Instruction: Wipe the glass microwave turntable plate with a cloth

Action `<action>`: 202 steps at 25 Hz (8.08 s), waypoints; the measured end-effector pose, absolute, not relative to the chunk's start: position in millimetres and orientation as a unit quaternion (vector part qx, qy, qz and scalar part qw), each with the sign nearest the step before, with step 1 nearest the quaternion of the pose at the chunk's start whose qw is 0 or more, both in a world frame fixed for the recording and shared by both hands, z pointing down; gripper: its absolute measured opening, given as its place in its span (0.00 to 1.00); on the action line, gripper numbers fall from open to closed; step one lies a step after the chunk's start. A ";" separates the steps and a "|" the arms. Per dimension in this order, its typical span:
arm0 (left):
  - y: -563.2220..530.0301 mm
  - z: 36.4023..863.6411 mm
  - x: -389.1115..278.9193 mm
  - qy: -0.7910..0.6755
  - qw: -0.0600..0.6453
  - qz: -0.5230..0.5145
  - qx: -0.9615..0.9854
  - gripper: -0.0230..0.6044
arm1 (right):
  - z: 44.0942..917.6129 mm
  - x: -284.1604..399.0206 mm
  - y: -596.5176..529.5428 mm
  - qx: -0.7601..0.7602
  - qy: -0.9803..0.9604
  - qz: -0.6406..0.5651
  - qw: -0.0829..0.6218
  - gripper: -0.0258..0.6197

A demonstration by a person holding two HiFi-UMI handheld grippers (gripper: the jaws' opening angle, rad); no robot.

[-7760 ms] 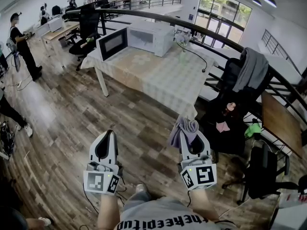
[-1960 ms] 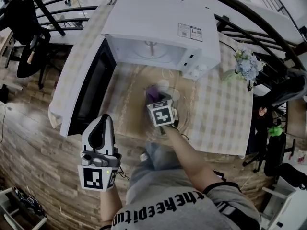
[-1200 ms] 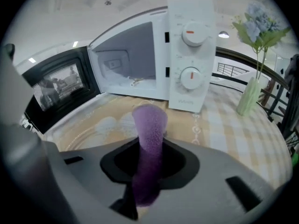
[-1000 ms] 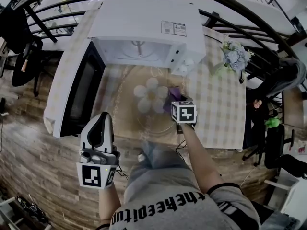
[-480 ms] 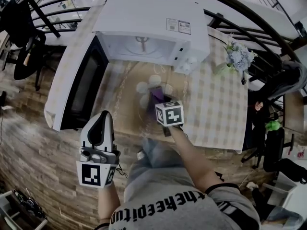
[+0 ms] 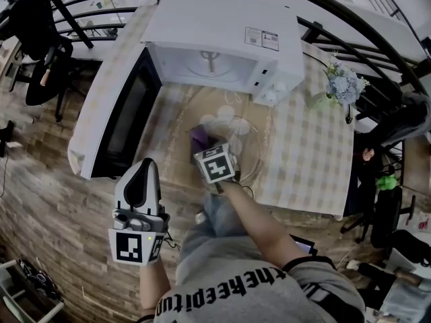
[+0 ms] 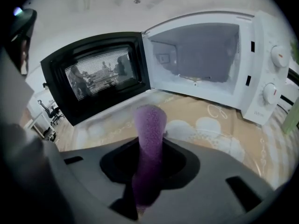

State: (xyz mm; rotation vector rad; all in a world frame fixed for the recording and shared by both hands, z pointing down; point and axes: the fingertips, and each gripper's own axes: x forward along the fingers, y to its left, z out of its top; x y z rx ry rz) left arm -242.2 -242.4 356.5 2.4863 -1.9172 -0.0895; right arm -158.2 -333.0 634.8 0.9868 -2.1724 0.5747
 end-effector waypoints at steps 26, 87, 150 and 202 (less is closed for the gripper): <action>-243.9 349.1 -214.5 -0.584 -0.006 -0.037 0.811 0.05 | 638.5 -0.2 -338.2 0.498 -0.767 0.257 0.312 0.20; -201.3 344.7 -206.1 -0.588 -0.010 -0.035 0.808 0.05 | 639.6 -27.4 -293.3 0.465 -0.789 0.251 0.312 0.21; -165.2 342.1 -204.2 -0.590 -0.010 -0.042 0.807 0.05 | 638.9 -14.3 -240.9 0.462 -0.795 0.250 0.302 0.21; -153.0 309.6 -196.7 -0.595 -0.041 -0.051 0.801 0.05 | 473.2 37.1 -224.9 0.522 -0.832 0.110 0.154 0.21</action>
